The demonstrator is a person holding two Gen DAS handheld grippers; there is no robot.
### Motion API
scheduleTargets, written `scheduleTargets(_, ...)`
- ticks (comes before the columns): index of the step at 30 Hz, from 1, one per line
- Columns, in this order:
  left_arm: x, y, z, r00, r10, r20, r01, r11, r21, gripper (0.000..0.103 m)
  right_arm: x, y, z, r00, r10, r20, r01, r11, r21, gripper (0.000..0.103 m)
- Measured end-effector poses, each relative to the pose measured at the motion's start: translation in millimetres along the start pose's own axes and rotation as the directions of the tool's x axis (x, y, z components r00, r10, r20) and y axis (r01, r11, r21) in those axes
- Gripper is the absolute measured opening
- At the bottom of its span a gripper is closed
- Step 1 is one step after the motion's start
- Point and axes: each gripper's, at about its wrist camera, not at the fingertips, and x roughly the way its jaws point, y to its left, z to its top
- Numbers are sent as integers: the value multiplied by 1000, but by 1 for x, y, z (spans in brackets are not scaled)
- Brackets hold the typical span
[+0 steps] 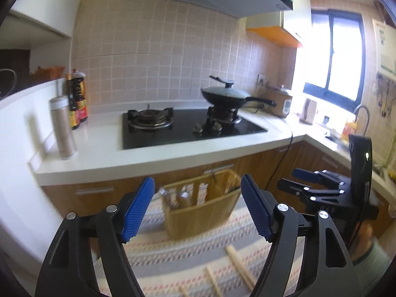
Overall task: Organize utensils
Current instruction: 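Open the left tool to drop the spoon into the basket while the right tool releases the chopstick, then grasp a pair of chopsticks with the right tool while the left tool grasps a single chopstick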
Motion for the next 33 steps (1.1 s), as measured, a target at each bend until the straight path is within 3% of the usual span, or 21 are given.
scheduleTargets(4,-14,6,-17,997,0,-74,-1,1000,-13,72,7,8,-19,976,-47,-211,47,999,-3,77)
scheduleTargets(6,-14,12,-28,994,-7,-111,4,1000,-29,72,18,12,-35,943,-46,-329,46,999,-7,77)
scheduleTargets(11,6,32,-75,966,-41,-257,18,996,-88,72,46,15,-73,864,-90,-496,86,996,-31,81)
scheduleTargets(14,25,42,-102,939,-58,-339,15,992,-129,72,61,12,-89,844,-72,-532,85,996,1,81)
scheduleTargets(19,62,44,-155,876,-68,-478,7,992,-129,68,84,15,-107,822,-102,-560,102,994,-30,80)
scheduleTargets(21,78,42,-174,846,-67,-529,6,993,-116,60,96,17,-111,812,-97,-576,88,995,-44,74)
scheduleTargets(23,94,40,-192,809,-72,-583,8,994,-112,52,107,18,-113,792,-95,-604,79,995,-53,58)
scheduleTargets(25,104,38,-204,785,-63,-616,2,995,-99,44,119,22,-118,771,-88,-630,63,996,-63,44)
scheduleTargets(27,109,38,-212,774,-57,-631,0,996,-89,41,125,26,-122,759,-88,-645,53,996,-74,39)
scheduleTargets(33,116,40,-219,765,-58,-641,3,996,-86,37,147,33,-133,725,-74,-685,33,997,-73,32)
